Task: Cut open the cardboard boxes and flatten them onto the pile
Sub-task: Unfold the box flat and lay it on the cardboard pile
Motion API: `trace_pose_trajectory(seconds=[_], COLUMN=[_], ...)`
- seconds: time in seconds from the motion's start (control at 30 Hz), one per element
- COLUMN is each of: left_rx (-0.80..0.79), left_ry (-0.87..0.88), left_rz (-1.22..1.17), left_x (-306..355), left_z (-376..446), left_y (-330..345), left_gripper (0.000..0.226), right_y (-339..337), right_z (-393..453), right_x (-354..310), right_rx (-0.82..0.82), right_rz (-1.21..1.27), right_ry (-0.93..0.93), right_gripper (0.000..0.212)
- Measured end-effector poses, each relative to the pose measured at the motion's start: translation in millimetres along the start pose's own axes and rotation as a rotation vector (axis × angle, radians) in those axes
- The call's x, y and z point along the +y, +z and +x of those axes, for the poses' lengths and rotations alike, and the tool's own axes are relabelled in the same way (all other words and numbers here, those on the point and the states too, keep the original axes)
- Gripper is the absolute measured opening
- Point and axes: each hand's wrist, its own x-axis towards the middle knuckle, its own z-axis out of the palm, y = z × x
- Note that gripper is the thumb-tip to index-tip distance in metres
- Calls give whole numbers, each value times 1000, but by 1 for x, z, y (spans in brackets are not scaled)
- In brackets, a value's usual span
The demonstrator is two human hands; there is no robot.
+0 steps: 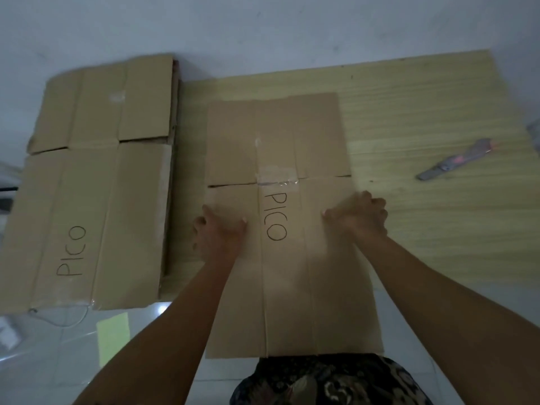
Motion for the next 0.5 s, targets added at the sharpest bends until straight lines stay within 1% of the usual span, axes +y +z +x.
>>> trace_pose_trajectory(seconds=[0.07, 0.13, 0.17, 0.23, 0.3, 0.37, 0.43, 0.5], left_rx=[-13, -62, -85, -128, -114, -127, -195, -193], left_ry=[-91, -184, -213, -206, -111, -34, -41, -39], left_rz=[-54, -171, -252, -370, -396, -442, -506, -533], left_x=[2, 0, 0, 6, 21, 33, 39, 39], left_z=[1, 8, 11, 16, 15, 14, 12, 9], left_y=[0, -5, -11, -20, -28, -33, -36, -39], left_gripper=[106, 113, 108, 78, 48, 29, 32, 36], right_y=[3, -2, -5, -14, -20, -28, -36, -42], right_z=[2, 11, 17, 25, 27, 22, 18, 13], right_x=[6, 10, 11, 9, 1, -12, -24, -33], right_rx=[-10, -58, -96, -151, -137, -83, -18, 6], right_rz=[39, 110, 165, 252, 290, 262, 205, 162], right_ry=[12, 24, 24, -30, -149, -278, -353, -394], right_gripper=[91, 92, 89, 75, 57, 42, 39, 40])
